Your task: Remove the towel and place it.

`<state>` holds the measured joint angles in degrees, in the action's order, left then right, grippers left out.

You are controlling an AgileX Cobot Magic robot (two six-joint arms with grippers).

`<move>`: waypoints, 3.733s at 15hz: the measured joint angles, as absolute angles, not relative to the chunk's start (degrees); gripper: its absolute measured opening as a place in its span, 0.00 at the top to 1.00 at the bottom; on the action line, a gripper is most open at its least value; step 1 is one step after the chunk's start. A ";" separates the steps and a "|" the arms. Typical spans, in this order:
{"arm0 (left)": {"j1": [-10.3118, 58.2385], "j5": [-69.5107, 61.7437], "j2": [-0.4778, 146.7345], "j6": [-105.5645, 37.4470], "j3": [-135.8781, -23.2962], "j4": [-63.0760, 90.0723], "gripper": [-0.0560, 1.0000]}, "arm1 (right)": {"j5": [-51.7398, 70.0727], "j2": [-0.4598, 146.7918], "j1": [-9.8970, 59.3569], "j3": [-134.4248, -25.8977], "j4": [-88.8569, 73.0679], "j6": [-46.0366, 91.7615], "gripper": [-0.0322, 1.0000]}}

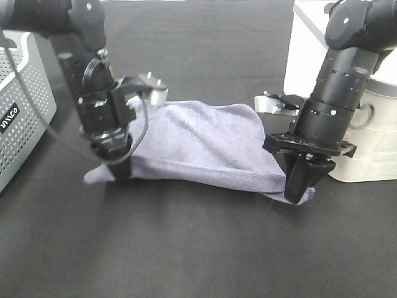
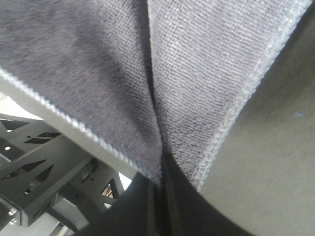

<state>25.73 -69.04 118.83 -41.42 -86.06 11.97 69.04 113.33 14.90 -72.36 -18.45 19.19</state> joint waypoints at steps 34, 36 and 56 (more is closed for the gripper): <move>25.73 -67.67 115.28 -30.54 -68.75 5.39 0.62 | 69.16 92.36 14.95 -65.32 -20.28 11.57 0.32; 26.87 -60.56 115.28 -31.23 -65.83 4.64 0.59 | 69.21 84.40 14.95 -65.32 -20.28 10.71 0.32; 35.47 -68.98 115.85 -23.66 -65.66 5.73 0.57 | 69.33 75.63 14.95 -65.32 -20.28 8.77 0.32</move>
